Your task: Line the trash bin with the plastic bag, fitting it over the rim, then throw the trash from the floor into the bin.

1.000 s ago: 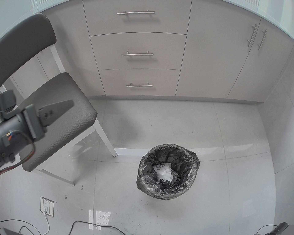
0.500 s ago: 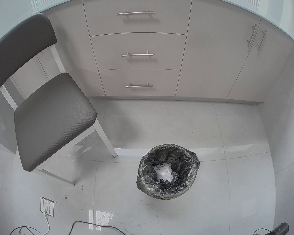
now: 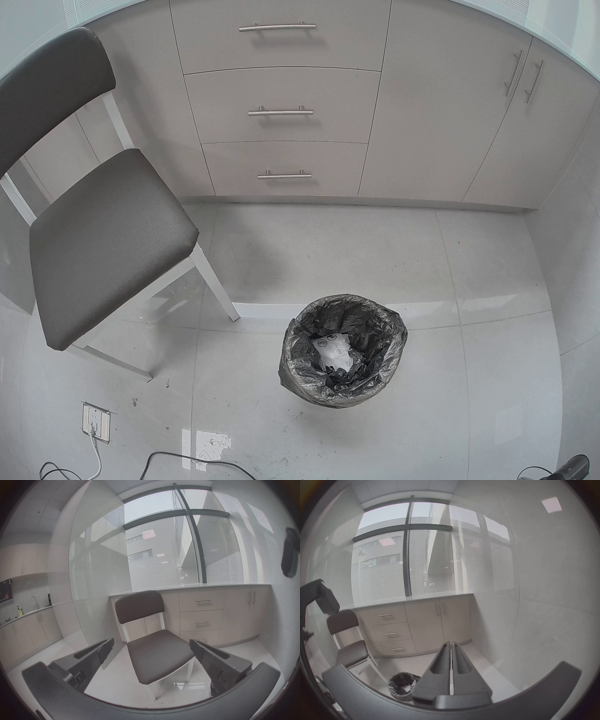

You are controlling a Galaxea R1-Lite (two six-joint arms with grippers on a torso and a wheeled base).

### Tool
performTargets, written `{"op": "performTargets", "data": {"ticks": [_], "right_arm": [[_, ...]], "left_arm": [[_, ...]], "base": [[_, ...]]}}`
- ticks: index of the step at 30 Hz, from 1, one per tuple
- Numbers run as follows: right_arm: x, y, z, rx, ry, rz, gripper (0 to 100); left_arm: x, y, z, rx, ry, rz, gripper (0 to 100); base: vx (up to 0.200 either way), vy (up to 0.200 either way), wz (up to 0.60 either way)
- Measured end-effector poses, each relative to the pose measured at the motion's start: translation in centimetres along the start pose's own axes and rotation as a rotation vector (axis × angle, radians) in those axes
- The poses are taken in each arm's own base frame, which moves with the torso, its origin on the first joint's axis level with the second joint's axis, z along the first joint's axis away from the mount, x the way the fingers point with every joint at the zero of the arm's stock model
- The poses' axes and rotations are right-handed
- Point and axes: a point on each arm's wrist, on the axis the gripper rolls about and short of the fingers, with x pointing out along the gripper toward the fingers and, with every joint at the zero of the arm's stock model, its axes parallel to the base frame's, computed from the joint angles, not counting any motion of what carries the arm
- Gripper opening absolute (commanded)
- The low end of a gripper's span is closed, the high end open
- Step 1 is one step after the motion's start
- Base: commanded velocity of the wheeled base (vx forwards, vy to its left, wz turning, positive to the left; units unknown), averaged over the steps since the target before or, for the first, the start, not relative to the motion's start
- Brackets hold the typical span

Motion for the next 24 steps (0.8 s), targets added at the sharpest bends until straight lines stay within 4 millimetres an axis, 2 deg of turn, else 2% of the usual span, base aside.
{"op": "performTargets", "data": {"ticks": [5,13,17,24], "right_arm": [[0.6,0.1,-0.7,0.039,0.042,-0.005,0],[0.6,0.0,-1.4,0.034,0.099,-0.016,0],[0.6,0.0,-1.4,0.053,0.107,-0.018,0],[0.6,0.0,-1.4,0.068,0.110,-0.019,0]], "left_arm": [[-0.1,-0.5,-2.3,0.011,0.029,-0.020,100],[1.3,-1.1,-6.8,-0.050,0.101,-0.156,100],[1.7,-1.3,-8.4,-0.074,0.140,-0.219,100],[1.9,-1.0,-10.0,-0.095,0.182,-0.359,100]], "base": [[0.000,0.000,0.00],[0.000,0.000,0.00],[0.000,0.000,0.00],[0.000,0.000,0.00]]}}
